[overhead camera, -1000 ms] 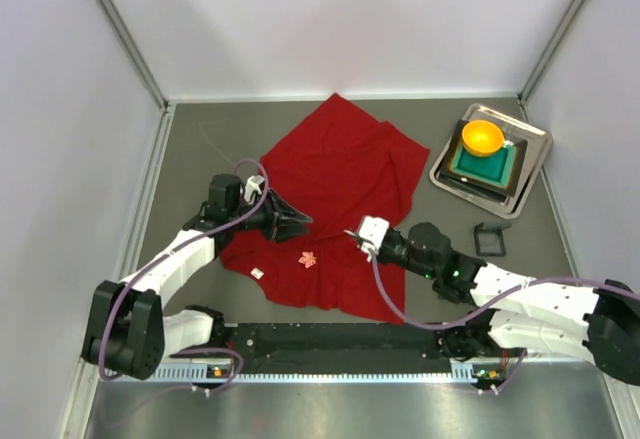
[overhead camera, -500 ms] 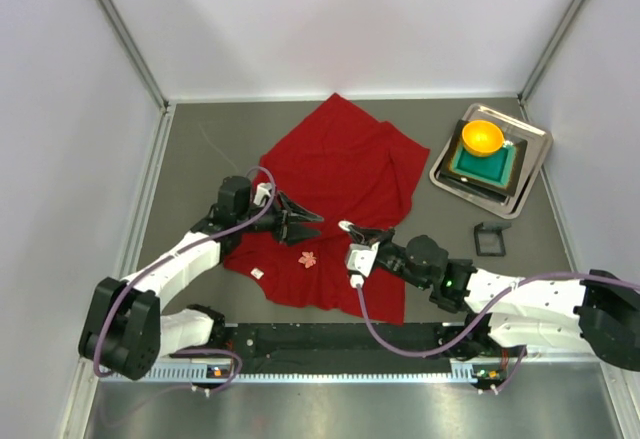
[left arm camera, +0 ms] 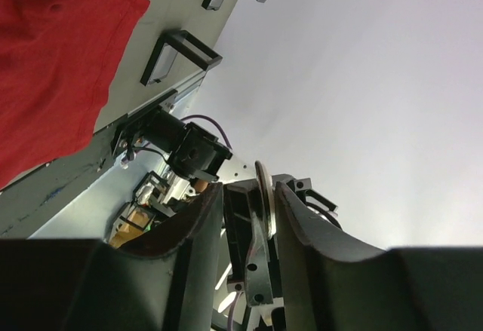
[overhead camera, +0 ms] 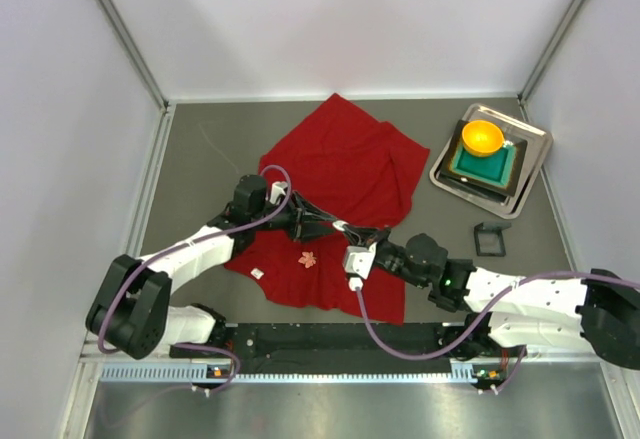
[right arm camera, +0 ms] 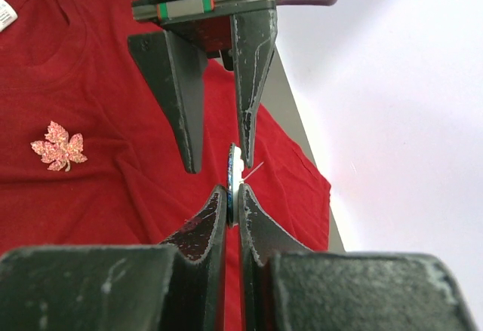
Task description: Remove the brooch from the garment
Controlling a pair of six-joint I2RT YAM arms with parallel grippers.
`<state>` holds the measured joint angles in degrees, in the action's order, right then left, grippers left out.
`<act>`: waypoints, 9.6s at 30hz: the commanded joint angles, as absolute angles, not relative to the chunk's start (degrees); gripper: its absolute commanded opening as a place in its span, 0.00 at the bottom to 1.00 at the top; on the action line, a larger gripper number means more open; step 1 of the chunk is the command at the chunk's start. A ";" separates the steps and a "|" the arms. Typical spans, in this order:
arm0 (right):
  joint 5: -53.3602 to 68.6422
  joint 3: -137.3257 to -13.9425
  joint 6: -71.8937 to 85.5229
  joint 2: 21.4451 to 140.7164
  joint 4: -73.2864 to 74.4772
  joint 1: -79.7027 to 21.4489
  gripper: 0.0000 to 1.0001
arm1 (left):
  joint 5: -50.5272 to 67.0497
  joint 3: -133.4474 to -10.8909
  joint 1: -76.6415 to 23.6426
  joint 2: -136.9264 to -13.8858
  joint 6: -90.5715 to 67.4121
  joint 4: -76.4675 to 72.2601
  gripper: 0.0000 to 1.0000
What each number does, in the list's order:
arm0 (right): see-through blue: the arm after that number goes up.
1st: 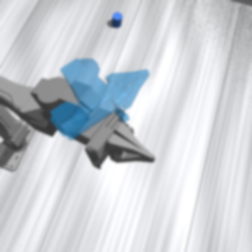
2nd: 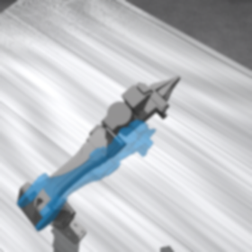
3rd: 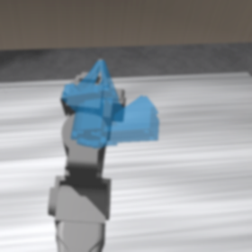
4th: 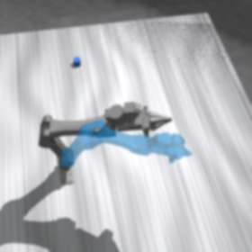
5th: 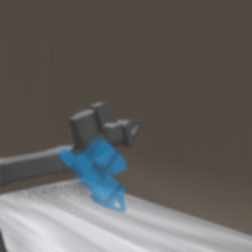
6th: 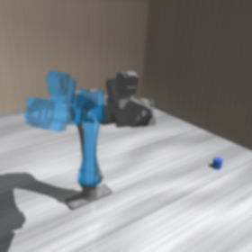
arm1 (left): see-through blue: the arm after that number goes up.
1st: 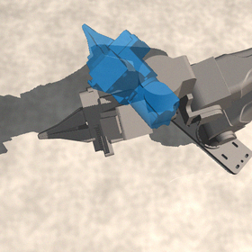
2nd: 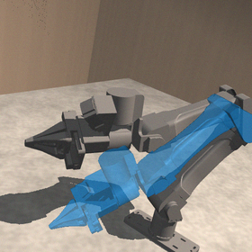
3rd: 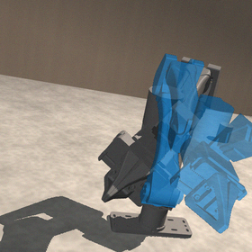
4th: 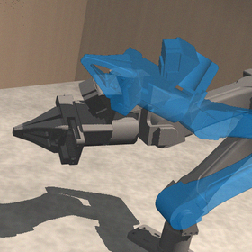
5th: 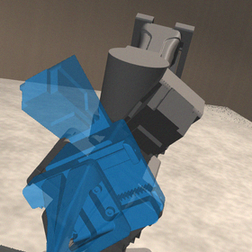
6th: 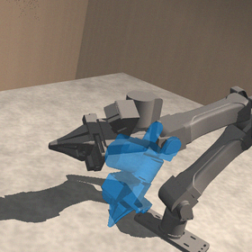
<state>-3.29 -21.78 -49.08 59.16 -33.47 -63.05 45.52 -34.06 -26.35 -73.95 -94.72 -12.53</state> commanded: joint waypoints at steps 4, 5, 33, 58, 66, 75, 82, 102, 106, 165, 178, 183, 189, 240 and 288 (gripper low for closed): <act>-2.81 -24.61 -49.83 60.20 -35.77 -64.34 0.00 | 44.82 -36.21 -27.42 -75.50 -96.06 -18.46 0.35; -2.99 -24.52 -49.83 60.21 -35.95 -64.42 0.00 | 44.82 -36.12 -27.51 -75.59 -96.24 -18.81 0.34; -8.36 -25.83 9.09 48.43 -9.08 -60.66 0.66 | 48.42 -42.54 -27.33 -78.66 -55.55 -19.50 0.00; 6.15 -28.74 65.82 50.71 -17.67 -44.83 0.69 | 54.67 -36.39 -27.51 -72.60 -56.69 -32.52 0.00; 7.65 -32.43 66.18 55.19 -16.96 -44.65 0.60 | 54.49 -37.18 -27.51 -72.51 -55.99 -31.38 0.00; 9.84 -33.13 64.16 57.92 -18.37 -44.65 0.48 | 54.05 -38.05 -27.51 -72.86 -56.95 -29.36 0.00; 10.72 -33.49 61.88 58.97 -18.89 -44.56 0.39 | 53.35 -38.32 -27.51 -73.74 -59.24 -29.44 0.00; 16.52 -34.45 54.32 61.35 -17.57 -44.65 0.22 | 53.79 -40.34 -27.42 -76.20 -60.73 -24.61 0.00; 18.63 -34.19 52.30 61.96 -18.80 -44.65 0.17 | 54.05 -40.25 -27.33 -76.73 -62.22 -25.31 0.00; 37.44 -31.99 50.80 62.75 -38.06 -37.97 0.00 | 66.71 -36.12 -22.94 -69.43 -62.32 -31.29 0.50; 38.41 -31.82 51.94 64.07 -40.25 -37.97 0.00 | 66.71 -37.18 -25.22 -69.96 -62.32 -31.82 0.38; 38.76 -31.47 52.12 63.99 -40.25 -37.97 0.00 | 66.27 -36.91 -25.22 -70.05 -62.14 -31.73 0.21; 39.37 -30.68 51.95 63.63 -39.55 -37.97 0.00 | 66.36 -37.09 -25.22 -70.75 -62.31 -31.73 0.25; 27.33 -31.02 68.20 58.44 -26.01 -38.76 0.56 | 64.60 -37.00 -25.05 -73.74 -68.73 -36.56 0.00; 30.94 -31.46 60.47 63.72 -28.21 -42.89 0.06 | 65.30 -32.69 -24.35 -78.13 -83.58 -53.53 0.00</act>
<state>29.45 -30.74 63.88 62.81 -27.73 -41.23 66.50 -32.42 -24.34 -77.93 -81.93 -48.49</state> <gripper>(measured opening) 0.134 0.023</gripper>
